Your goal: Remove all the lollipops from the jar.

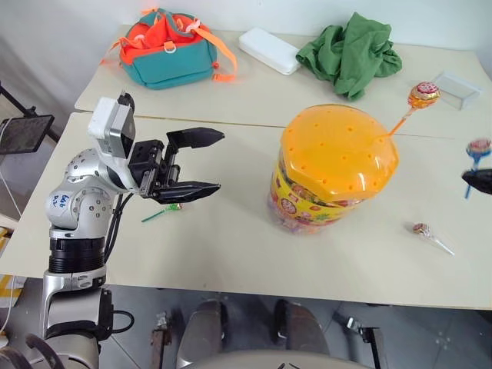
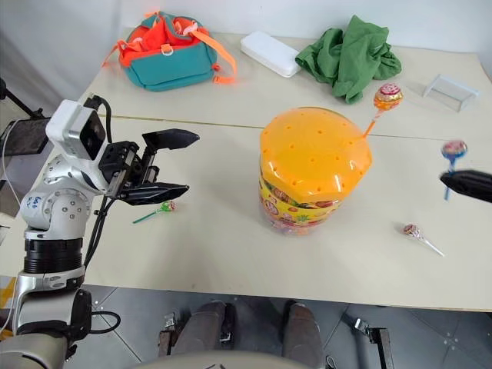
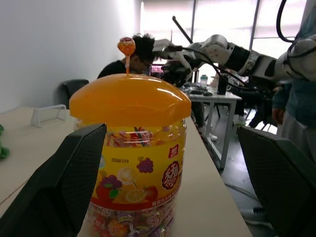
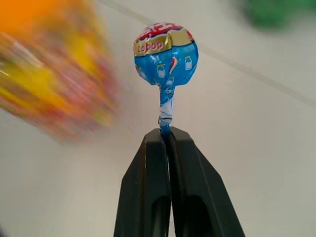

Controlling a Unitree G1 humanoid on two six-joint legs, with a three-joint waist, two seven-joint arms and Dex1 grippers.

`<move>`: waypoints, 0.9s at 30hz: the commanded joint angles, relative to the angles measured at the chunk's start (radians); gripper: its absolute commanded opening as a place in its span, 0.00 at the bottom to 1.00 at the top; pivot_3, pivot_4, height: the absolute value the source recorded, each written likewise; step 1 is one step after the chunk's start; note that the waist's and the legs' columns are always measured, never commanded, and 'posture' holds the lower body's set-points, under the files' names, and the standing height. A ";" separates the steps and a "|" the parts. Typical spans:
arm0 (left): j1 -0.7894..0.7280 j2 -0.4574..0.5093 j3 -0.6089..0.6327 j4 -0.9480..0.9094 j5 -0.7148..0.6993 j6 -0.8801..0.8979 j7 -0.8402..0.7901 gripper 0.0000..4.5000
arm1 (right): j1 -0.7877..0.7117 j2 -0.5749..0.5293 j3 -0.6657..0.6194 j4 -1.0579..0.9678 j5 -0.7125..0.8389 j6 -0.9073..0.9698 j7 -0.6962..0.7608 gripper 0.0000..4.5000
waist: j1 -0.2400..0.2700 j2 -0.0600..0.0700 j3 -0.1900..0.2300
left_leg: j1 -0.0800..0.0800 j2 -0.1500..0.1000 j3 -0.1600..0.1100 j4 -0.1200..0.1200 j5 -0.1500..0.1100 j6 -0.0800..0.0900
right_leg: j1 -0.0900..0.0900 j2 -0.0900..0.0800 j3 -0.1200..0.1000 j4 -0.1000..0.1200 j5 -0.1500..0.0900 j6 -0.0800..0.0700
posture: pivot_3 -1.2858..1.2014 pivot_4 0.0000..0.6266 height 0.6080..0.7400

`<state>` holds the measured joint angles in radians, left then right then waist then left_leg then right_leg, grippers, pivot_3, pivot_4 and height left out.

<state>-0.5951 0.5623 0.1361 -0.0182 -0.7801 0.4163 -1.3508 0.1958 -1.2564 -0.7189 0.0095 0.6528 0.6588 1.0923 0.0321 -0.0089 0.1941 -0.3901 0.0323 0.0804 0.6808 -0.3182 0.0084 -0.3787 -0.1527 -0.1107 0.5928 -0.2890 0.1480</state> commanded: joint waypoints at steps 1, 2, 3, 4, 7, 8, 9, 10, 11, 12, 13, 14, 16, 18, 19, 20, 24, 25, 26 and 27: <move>0.009 0.023 -0.008 -0.031 -0.008 0.013 -0.030 1.00 | 0.015 0.010 0.142 0.116 -0.214 -0.177 -0.047 0.01 | -0.008 0.000 0.000 | 0.000 0.000 0.000 0.000 0.000 0.000 | -0.001 0.000 0.000 0.001 0.000 0.000 | 0.52 0.24 1.00; 0.011 0.026 -0.012 -0.036 -0.007 0.015 -0.038 1.00 | 0.007 0.020 0.175 0.149 -0.252 -0.222 -0.058 0.01 | -0.009 0.000 0.000 | 0.000 0.000 0.000 0.000 0.000 0.000 | -0.001 0.000 0.000 0.001 0.000 0.000 | 0.52 0.24 1.00; 0.014 0.029 -0.014 -0.039 -0.003 0.012 -0.044 1.00 | -0.005 0.032 0.207 0.181 -0.283 -0.255 -0.072 0.01 | -0.009 0.000 0.000 | 0.000 0.000 0.000 -0.001 0.000 0.000 | -0.002 0.000 0.000 0.001 0.000 0.000 | 0.52 0.24 1.00; 0.016 0.027 -0.013 -0.039 -0.001 0.007 -0.043 1.00 | -0.014 0.048 0.238 0.218 -0.315 -0.301 -0.081 0.01 | -0.009 0.000 0.000 | 0.000 0.000 0.000 -0.001 0.000 0.000 | -0.002 0.000 0.000 0.002 0.000 0.000 | 0.52 0.24 1.00; 0.021 0.028 -0.010 -0.042 -0.001 0.002 -0.043 1.00 | -0.030 0.072 0.273 0.269 -0.343 -0.363 -0.054 0.05 | -0.010 0.001 0.000 | 0.000 0.000 0.001 0.000 0.000 -0.001 | -0.003 0.000 0.000 0.002 0.000 0.000 | 0.52 0.24 1.00; 0.022 0.029 -0.010 -0.042 -0.002 0.002 -0.043 1.00 | -0.033 0.072 0.273 0.273 -0.340 -0.368 -0.035 0.11 | -0.010 0.002 0.001 | 0.000 0.000 0.002 0.000 0.000 -0.001 | -0.003 0.000 0.001 0.002 0.000 0.000 | 0.52 0.24 1.00; 0.024 0.031 -0.009 -0.044 -0.002 0.002 -0.045 1.00 | -0.042 0.078 0.264 0.275 -0.333 -0.376 -0.026 0.15 | -0.010 0.003 0.001 | 0.000 0.000 0.002 0.000 0.000 -0.001 | -0.003 0.000 0.001 0.002 0.000 0.000 | 0.52 0.24 1.00; 0.026 0.032 -0.008 -0.045 -0.003 0.003 -0.045 1.00 | -0.045 0.080 0.253 0.271 -0.321 -0.372 -0.010 0.22 | -0.010 0.003 0.001 | 0.000 0.000 0.002 0.000 0.000 -0.001 | -0.003 0.000 0.002 0.002 0.000 0.000 | 0.52 0.24 1.00; 0.028 0.033 -0.008 -0.046 -0.004 0.002 -0.045 1.00 | -0.050 0.084 0.238 0.265 -0.308 -0.379 0.006 0.30 | -0.009 0.003 0.001 | 0.000 0.000 0.002 0.000 0.000 -0.001 | -0.003 0.000 0.002 0.002 0.000 0.000 | 0.52 0.24 1.00; 0.028 0.034 -0.007 -0.047 -0.004 0.002 -0.045 1.00 | -0.054 0.087 0.228 0.261 -0.300 -0.384 0.018 0.37 | -0.009 0.003 0.001 | 0.000 0.001 0.002 0.000 0.000 -0.001 | -0.003 0.000 0.002 0.002 0.000 0.000 | 0.52 0.24 1.00; 0.029 0.028 0.000 -0.047 -0.012 0.004 -0.036 1.00 | -0.071 0.095 0.197 0.232 -0.257 -0.364 0.041 0.45 | -0.009 0.003 0.001 | 0.000 0.001 0.002 0.000 0.000 -0.001 | -0.003 0.000 0.002 0.002 0.000 0.000 | 0.52 0.24 1.00; 0.030 0.022 0.009 -0.048 -0.025 0.009 -0.025 1.00 | -0.092 0.105 0.164 0.198 -0.206 -0.340 0.061 0.51 | -0.009 0.003 0.001 | 0.000 0.001 0.002 0.000 0.000 -0.001 | -0.003 0.000 0.002 0.002 0.000 0.000 | 0.52 0.24 1.00; 0.030 0.009 0.032 -0.049 -0.053 0.023 0.002 1.00 | -0.132 0.125 0.112 0.136 -0.125 -0.293 0.077 0.66 | -0.008 0.003 0.001 | 0.000 0.001 0.002 0.000 0.000 -0.001 | -0.003 0.000 0.002 0.002 0.000 0.000 | 0.52 0.24 1.00; 0.030 -0.008 0.074 -0.051 -0.102 0.057 0.061 1.00 | -0.191 0.161 0.059 0.053 -0.023 -0.245 0.067 0.78 | -0.008 0.003 0.001 | 0.000 0.001 0.002 0.000 0.000 -0.001 | -0.003 0.000 0.002 0.002 0.000 0.000 | 0.52 0.24 1.00; 0.035 -0.020 0.106 -0.055 -0.141 0.081 0.102 1.00 | -0.232 0.195 0.024 -0.014 0.059 -0.230 0.059 0.86 | -0.008 0.003 0.001 | 0.000 0.001 0.002 0.001 0.000 -0.001 | -0.002 0.001 0.002 0.002 0.000 0.000 | 0.52 0.24 1.00; 0.042 -0.029 0.133 -0.059 -0.178 0.106 0.137 1.00 | -0.262 0.221 0.002 -0.073 0.130 -0.200 0.044 0.86 | -0.008 0.003 0.001 | 0.000 0.001 0.002 0.001 0.000 -0.001 | -0.002 0.001 0.002 0.002 0.000 0.000 | 0.52 0.24 1.00; 0.058 -0.044 0.189 -0.059 -0.268 0.178 0.209 1.00 | -0.335 0.279 0.008 -0.242 0.272 -0.089 -0.067 0.86 | -0.008 0.003 0.001 | 0.000 0.002 -0.001 0.001 -0.001 -0.002 | -0.002 0.001 0.001 0.005 0.000 0.000 | 0.52 0.24 1.00; 0.058 -0.044 0.191 -0.057 -0.274 0.186 0.216 1.00 | -0.348 0.288 0.024 -0.272 0.289 -0.076 -0.087 0.86 | -0.005 0.003 0.001 | 0.000 0.002 -0.001 0.001 -0.001 -0.002 | -0.002 0.001 0.001 0.005 0.000 0.000 | 0.52 0.24 1.00; 0.056 -0.039 0.185 -0.052 -0.268 0.188 0.209 1.00 | -0.376 0.297 0.047 -0.293 0.307 -0.065 -0.110 0.86 | -0.002 0.003 0.001 | 0.000 0.002 -0.001 0.001 -0.001 -0.002 | -0.002 0.001 0.001 0.004 0.000 0.000 | 0.52 0.24 1.00; 0.053 -0.036 0.178 -0.048 -0.261 0.190 0.203 1.00 | -0.405 0.307 0.067 -0.303 0.325 -0.054 -0.132 0.86 | -0.002 0.003 0.001 | 0.000 0.001 -0.001 0.002 -0.001 -0.002 | -0.002 0.001 0.001 0.004 0.000 0.000 | 0.52 0.24 1.00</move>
<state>-0.5361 0.5192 0.3116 -0.0444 -1.0237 0.5995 -1.1455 -0.1749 -0.9540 -0.6558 -0.2534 0.9296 0.5870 1.0032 0.0304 -0.0063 0.1948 -0.3905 0.0334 0.0791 0.6826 -0.3192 0.0067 -0.3804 -0.1518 -0.1094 0.5964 -0.2888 0.1485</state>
